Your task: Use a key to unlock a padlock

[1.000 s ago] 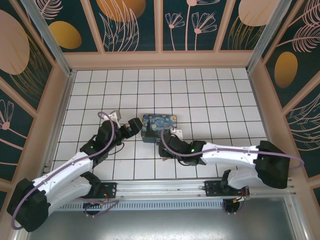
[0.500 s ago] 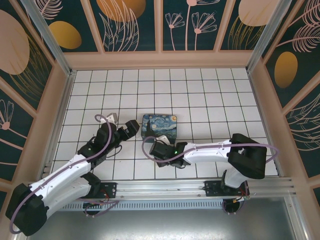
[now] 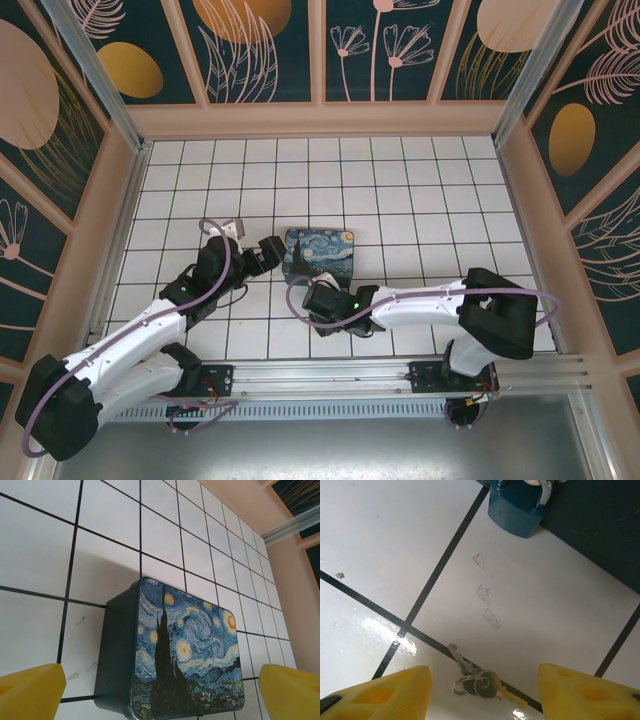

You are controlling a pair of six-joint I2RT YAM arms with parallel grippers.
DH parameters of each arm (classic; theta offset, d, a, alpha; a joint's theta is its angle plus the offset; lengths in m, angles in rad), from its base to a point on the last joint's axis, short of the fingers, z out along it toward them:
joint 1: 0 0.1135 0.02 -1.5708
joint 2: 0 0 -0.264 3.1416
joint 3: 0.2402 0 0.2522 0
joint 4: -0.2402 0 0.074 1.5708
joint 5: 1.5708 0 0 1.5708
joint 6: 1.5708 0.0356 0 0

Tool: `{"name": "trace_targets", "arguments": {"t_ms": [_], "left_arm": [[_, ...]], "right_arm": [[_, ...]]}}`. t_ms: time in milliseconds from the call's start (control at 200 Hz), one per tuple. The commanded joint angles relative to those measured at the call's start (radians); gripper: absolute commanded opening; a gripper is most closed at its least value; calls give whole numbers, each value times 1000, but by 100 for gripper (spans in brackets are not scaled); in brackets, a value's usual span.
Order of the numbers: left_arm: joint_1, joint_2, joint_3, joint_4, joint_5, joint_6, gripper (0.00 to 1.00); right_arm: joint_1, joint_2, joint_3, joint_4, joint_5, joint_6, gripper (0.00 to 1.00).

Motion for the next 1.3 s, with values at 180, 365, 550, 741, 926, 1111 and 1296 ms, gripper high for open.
{"name": "trace_targets", "arguments": {"t_ms": [180,365,550,741,926,1111,1296], "left_arm": [[-4,27,16,40,20,18,99],[-4,35,17,43,18,14,99],[-4,33,16,45,20,8,99],[-4,30,7,45,18,1,99],[-3,29,9,45,22,1,99],[-3,30,14,46,30,2,99],[-4,32,17,51,46,-3,99]], "right_arm": [[-20,6,-17,13,-43,-35,55],[-22,48,-8,7,-52,-46,52],[-21,84,-4,0,-45,-37,47],[3,128,10,-37,4,-7,38],[30,179,18,-41,17,23,24],[22,174,2,11,-10,28,0],[4,112,13,32,-16,28,0]]}}
